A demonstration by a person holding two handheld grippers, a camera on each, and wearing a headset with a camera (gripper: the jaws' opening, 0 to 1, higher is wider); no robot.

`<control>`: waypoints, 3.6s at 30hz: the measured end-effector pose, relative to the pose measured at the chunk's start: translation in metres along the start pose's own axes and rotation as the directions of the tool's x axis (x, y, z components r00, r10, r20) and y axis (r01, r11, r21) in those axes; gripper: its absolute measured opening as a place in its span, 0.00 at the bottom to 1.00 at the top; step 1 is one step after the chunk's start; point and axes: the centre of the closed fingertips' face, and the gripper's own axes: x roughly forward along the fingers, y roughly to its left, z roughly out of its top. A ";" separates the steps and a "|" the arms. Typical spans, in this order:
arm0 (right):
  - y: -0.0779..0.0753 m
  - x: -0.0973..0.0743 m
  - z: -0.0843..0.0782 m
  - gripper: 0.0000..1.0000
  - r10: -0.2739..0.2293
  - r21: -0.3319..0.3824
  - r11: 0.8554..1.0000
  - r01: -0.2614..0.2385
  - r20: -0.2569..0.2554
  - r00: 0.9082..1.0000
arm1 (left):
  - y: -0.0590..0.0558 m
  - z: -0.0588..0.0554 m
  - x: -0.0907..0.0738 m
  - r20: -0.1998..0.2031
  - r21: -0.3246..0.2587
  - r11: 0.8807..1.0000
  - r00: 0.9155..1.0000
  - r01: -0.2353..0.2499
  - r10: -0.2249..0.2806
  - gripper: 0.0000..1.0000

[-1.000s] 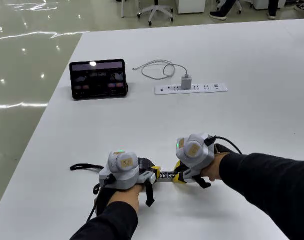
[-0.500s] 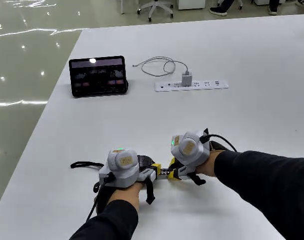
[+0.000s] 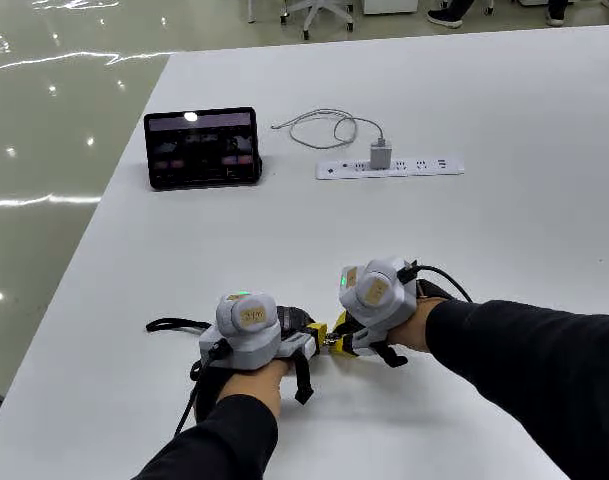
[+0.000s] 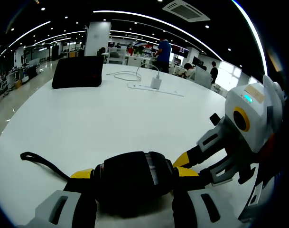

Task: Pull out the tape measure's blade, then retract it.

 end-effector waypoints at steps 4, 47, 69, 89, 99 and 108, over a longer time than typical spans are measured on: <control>-0.001 0.001 0.002 0.10 0.004 0.001 1.000 -0.004 0.005 1.000 | 0.000 0.000 0.000 0.001 -0.004 1.000 1.000 0.004 -0.004 0.60; 0.001 0.002 0.010 0.10 0.003 0.002 1.000 -0.003 0.098 0.995 | -0.001 -0.002 -0.001 -0.005 0.003 1.000 1.000 0.018 -0.018 0.61; 0.000 0.003 0.010 0.11 -0.005 0.024 1.000 0.003 0.076 0.997 | 0.000 -0.001 0.000 -0.004 0.009 1.000 1.000 0.017 -0.017 0.62; -0.001 -0.007 0.015 0.37 -0.042 -0.035 0.998 0.044 0.068 0.997 | 0.020 0.021 -0.009 0.057 0.108 0.992 0.997 -0.064 0.058 0.91; 0.006 -0.014 0.011 0.78 -0.028 0.083 0.996 0.024 0.056 0.998 | 0.022 0.030 -0.017 0.082 0.116 0.992 0.996 -0.043 0.034 1.00; 0.008 -0.032 0.020 1.00 -0.083 0.163 0.984 0.068 0.091 0.992 | 0.030 0.026 -0.029 0.067 0.149 0.989 0.998 0.010 -0.020 1.00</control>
